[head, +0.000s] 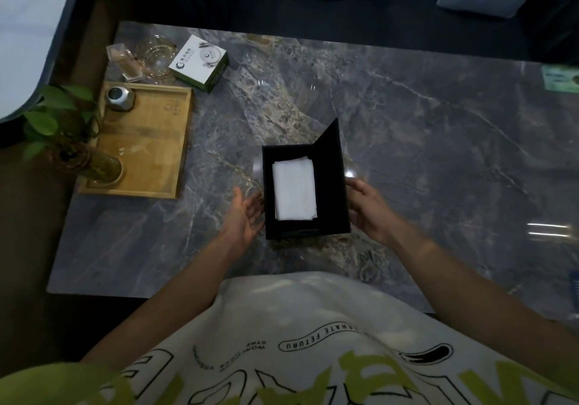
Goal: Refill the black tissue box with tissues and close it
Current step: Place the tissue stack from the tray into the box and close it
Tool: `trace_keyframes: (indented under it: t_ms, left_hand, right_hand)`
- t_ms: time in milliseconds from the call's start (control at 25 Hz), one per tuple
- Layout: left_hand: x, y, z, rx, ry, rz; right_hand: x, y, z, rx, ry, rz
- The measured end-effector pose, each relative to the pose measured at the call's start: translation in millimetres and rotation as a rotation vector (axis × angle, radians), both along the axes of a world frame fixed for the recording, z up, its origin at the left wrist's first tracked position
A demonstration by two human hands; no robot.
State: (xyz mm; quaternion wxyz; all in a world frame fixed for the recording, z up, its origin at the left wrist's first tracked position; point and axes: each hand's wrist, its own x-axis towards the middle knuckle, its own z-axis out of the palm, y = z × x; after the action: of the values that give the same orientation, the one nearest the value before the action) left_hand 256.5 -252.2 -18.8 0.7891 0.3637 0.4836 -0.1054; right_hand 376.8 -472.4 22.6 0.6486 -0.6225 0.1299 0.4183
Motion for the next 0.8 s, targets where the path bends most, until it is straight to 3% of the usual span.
trace_keyframes:
  t_ms: [320,800]
  left_hand:
    - [-8.9,4.4,4.4,-0.055,-0.024,-0.008]
    - [-10.6,7.1,14.2,-0.101,-0.029,0.012]
  right_hand:
    - [-10.8,26.5,-6.8,-0.097,0.069,0.096]
    - [-19.3,42.3,-10.2,-0.215,-0.029,0.068]
